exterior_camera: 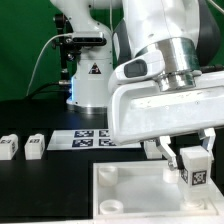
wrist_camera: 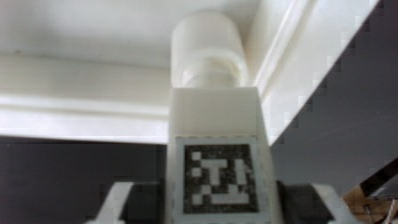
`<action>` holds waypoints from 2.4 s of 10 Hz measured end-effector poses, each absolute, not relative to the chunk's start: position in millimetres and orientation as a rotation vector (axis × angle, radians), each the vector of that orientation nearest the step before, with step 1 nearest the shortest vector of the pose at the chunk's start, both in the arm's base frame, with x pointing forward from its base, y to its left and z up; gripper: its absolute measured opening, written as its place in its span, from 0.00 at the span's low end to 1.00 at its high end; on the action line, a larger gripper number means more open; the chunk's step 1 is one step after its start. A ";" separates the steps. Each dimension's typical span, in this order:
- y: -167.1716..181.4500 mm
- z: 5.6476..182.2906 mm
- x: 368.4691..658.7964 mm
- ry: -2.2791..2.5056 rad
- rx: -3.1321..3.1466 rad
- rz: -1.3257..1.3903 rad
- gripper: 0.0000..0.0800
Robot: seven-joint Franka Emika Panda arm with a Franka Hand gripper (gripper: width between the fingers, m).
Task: Assemble one leg
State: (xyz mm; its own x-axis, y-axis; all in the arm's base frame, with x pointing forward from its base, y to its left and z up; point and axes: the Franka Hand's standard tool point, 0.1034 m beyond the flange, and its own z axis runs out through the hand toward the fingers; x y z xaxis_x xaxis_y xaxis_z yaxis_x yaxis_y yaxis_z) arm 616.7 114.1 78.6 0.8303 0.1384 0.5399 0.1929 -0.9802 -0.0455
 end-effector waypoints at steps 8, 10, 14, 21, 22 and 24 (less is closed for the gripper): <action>110.9 78.2 619.8 -0.267 -2.898 -0.909 0.36; 111.1 77.7 619.6 -0.269 -2.899 -0.904 0.36; 111.1 77.6 619.6 -0.270 -2.899 -0.904 0.79; 110.5 77.3 619.5 -0.270 -2.902 -0.896 0.81; 109.1 77.6 620.0 -0.263 -2.918 -0.837 0.81; 108.1 86.4 626.9 -0.250 -2.928 -0.794 0.81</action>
Offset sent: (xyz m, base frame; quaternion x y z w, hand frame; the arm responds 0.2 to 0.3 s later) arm -0.0026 0.0010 -0.0181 -0.0005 -0.0059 0.0030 1.0000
